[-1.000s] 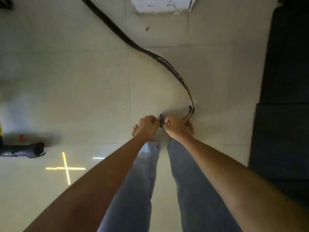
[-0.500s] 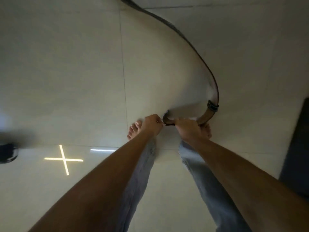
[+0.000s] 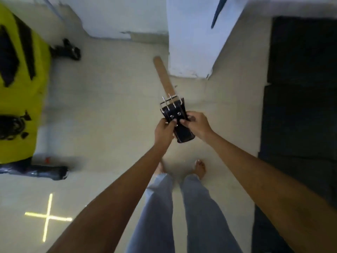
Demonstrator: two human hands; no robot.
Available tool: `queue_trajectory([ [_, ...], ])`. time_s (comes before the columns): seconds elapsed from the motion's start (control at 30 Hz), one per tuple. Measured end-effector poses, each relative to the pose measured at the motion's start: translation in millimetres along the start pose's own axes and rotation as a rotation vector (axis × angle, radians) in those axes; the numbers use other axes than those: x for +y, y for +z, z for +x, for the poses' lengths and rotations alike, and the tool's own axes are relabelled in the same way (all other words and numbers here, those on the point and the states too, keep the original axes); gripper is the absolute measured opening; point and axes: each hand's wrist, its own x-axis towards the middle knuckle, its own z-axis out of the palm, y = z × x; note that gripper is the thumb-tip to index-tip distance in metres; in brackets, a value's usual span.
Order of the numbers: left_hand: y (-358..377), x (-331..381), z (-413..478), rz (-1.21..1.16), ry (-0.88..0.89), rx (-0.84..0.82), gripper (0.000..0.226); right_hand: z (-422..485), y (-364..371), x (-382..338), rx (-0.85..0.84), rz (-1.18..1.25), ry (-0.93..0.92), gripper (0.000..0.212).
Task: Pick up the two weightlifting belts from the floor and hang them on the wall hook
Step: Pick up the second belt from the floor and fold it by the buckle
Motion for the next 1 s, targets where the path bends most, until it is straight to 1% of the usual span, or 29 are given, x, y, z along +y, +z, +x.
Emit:
queue_trajectory([
  [0.1, -35.8, 85.7, -55.9, -0.091, 0.167, 0.005, 0.021, -59.7, -32.6, -92.7, 0.005, 0.257, -0.007, 0.007],
  [0.17, -59.1, 134.8, -98.2, -0.151, 0.260, -0.020, 0.022, -101.9, -49.5, -150.1, 0.010, 0.365, -0.024, 0.016],
  [0.27, -87.1, 189.5, -163.6, -0.236, 0.428, -0.050, 0.023, -163.3, -74.2, -219.4, 0.003, 0.390, -0.131, 0.019],
  [0.37, -105.6, 225.2, -216.3, -0.269, 0.603, -0.024, 0.022, -212.2, -96.2, -271.7, 0.002, 0.410, -0.236, 0.028],
  [0.47, -112.5, 253.9, -259.7, -0.336, 0.732, 0.023, 0.024, -249.3, -118.9, -320.0, 0.028, 0.460, -0.351, 0.039],
  [0.53, -113.4, 270.3, -282.2, -0.359, 0.798, 0.043, 0.025, -270.1, -133.2, -345.6, 0.060, 0.473, -0.421, 0.039],
  [0.6, -114.7, 285.1, -297.1, -0.367, 0.859, 0.051, 0.028, -285.4, -143.6, -357.0, 0.072, 0.497, -0.489, 0.033],
  [0.67, -116.6, 295.0, -303.2, -0.396, 0.920, 0.054, 0.033, -295.4, -145.3, -351.8, 0.063, 0.497, -0.548, 0.029],
  [0.73, -118.2, 302.4, -304.4, -0.420, 0.956, 0.083, 0.038, -300.7, -138.6, -331.7, 0.062, 0.427, -0.576, 0.023],
  [0.83, -120.1, 311.2, -308.1, -0.448, 0.992, 0.124, 0.043, -298.6, -116.4, -285.1, 0.040, 0.275, -0.572, 0.009],
  [0.9, -119.7, 316.2, -311.7, -0.455, 0.990, 0.128, 0.041, -297.1, -100.9, -255.7, 0.036, 0.148, -0.574, 0.013],
  [0.93, -118.8, 317.7, -313.0, -0.456, 0.996, 0.122, 0.042, -297.5, -96.0, -246.3, 0.038, 0.141, -0.571, 0.016],
  [1.0, -115.0, 318.8, -314.4, -0.447, 1.014, 0.104, 0.049, -301.7, -96.9, -246.8, 0.039, 0.212, -0.563, 0.017],
])
